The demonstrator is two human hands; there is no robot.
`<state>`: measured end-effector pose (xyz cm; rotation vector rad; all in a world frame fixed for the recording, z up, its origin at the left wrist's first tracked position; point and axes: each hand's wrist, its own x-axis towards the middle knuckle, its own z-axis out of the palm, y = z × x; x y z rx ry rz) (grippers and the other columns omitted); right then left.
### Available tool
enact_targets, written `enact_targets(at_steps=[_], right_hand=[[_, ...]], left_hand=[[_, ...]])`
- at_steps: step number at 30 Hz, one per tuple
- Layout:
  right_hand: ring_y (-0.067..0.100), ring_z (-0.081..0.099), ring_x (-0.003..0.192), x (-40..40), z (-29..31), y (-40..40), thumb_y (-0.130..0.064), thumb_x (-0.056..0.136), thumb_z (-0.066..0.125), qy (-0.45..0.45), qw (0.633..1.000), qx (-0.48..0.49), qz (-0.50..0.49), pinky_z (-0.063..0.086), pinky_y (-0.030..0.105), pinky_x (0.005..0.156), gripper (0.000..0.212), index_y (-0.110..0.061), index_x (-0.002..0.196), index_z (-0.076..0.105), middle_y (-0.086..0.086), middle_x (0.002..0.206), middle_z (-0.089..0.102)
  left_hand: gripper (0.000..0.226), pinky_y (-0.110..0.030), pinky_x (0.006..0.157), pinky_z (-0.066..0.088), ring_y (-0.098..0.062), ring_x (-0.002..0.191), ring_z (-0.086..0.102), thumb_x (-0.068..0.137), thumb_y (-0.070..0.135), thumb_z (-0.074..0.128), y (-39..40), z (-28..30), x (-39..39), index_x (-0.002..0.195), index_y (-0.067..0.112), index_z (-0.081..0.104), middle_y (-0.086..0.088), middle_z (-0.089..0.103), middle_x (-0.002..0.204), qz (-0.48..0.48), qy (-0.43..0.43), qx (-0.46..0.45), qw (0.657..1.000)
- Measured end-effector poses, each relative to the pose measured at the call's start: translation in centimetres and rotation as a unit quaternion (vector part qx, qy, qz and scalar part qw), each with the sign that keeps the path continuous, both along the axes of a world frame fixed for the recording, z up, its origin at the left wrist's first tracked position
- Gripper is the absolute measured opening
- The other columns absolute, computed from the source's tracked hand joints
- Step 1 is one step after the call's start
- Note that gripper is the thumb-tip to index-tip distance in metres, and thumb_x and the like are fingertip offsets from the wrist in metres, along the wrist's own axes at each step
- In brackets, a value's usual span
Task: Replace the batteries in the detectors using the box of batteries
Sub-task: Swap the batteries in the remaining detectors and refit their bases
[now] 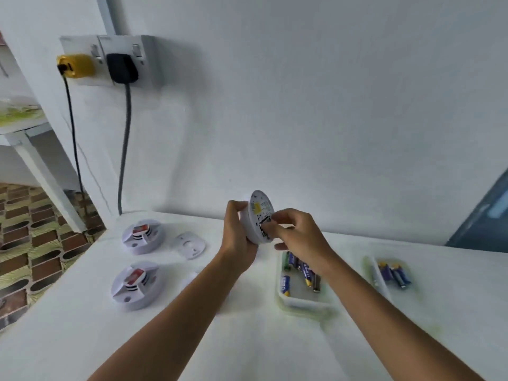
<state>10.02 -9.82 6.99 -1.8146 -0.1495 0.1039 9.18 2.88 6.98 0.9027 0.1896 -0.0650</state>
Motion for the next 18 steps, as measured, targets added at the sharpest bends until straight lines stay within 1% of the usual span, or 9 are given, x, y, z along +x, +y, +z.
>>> enact_targets(at_steps=[4,6,9,11,12,14,17,18], right_hand=[[0.015,0.069,0.084,-0.7,-0.3,-8.6,-0.015,0.081,0.075,0.032,0.997,0.073,-0.02,0.06,0.038,0.076,0.012,-0.013,0.09,0.069,0.004,0.098,0.071],[0.014,0.068,0.084,-0.9,-0.4,-11.5,-0.011,0.079,0.076,0.036,0.995,0.083,-0.03,0.057,0.039,0.078,0.015,-0.014,0.091,0.067,0.002,0.097,0.071],[0.013,0.065,0.082,-1.2,-0.5,-15.6,-0.003,0.075,0.076,0.016,0.994,0.1,-0.04,0.054,0.039,0.078,0.022,-0.014,0.091,0.067,-0.005,0.087,0.071],[0.007,0.066,0.082,-1.4,-0.8,-17.3,-0.005,0.074,0.078,-0.021,0.995,0.082,-0.06,0.054,0.033,0.077,0.024,-0.015,0.093,0.067,-0.008,0.085,0.072],[0.005,0.066,0.084,-1.5,-1.1,-18.2,-0.008,0.074,0.079,-0.041,0.994,0.067,-0.073,0.055,0.032,0.078,0.025,-0.016,0.094,0.067,-0.008,0.087,0.072],[0.006,0.067,0.09,-1.8,-1.7,-19.4,-0.014,0.074,0.081,-0.061,0.992,0.058,-0.094,0.057,0.036,0.081,0.026,-0.018,0.096,0.067,-0.007,0.092,0.073],[0.01,0.068,0.091,-1.8,-2.3,-20.7,-0.016,0.074,0.082,-0.055,0.991,0.065,-0.103,0.058,0.043,0.082,0.027,-0.018,0.096,0.067,-0.005,0.094,0.073],[0.01,0.068,0.091,-1.8,-2.4,-20.9,-0.016,0.073,0.082,-0.054,0.991,0.063,-0.104,0.058,0.044,0.082,0.028,-0.017,0.096,0.066,-0.005,0.094,0.072]], left_hand=[[0.04,-0.033,0.067,0.044,-0.024,0.075,0.057,0.09,0.032,0.035,-8.7,0.3,0.1,0.096,0.004,0.062,-0.013,0.057,0.082,-0.024,-0.011,0.01,1.0],[0.041,-0.034,0.068,0.044,-0.024,0.075,0.056,0.092,0.035,0.034,-11.8,0.3,0.3,0.098,0.005,0.062,-0.012,0.057,0.082,-0.032,-0.015,0.019,0.999],[0.041,-0.033,0.064,0.041,-0.024,0.073,0.055,0.093,0.04,0.038,-16.0,0.4,0.6,0.093,0.008,0.064,-0.01,0.057,0.079,-0.024,-0.009,0.013,1.0],[0.038,-0.035,0.066,0.043,-0.025,0.074,0.056,0.094,0.038,0.039,-17.9,0.4,0.6,0.087,0.011,0.065,-0.01,0.059,0.078,-0.007,-0.014,-0.008,1.0],[0.038,-0.036,0.068,0.044,-0.025,0.076,0.057,0.095,0.036,0.038,-19.0,0.3,0.6,0.084,0.011,0.065,-0.01,0.06,0.078,-0.003,-0.019,-0.016,1.0],[0.043,-0.036,0.069,0.045,-0.025,0.076,0.057,0.095,0.036,0.035,-20.4,0.2,0.6,0.082,0.012,0.068,-0.011,0.061,0.076,-0.011,-0.022,-0.026,0.999],[0.046,-0.036,0.071,0.044,-0.026,0.081,0.057,0.095,0.038,0.032,-21.6,0.0,0.7,0.096,0.008,0.067,-0.013,0.061,0.083,-0.028,-0.025,-0.008,0.999],[0.045,-0.036,0.071,0.045,-0.027,0.082,0.058,0.094,0.038,0.033,-21.8,-0.1,0.8,0.098,0.009,0.067,-0.013,0.061,0.085,-0.028,-0.029,0.003,0.999]])
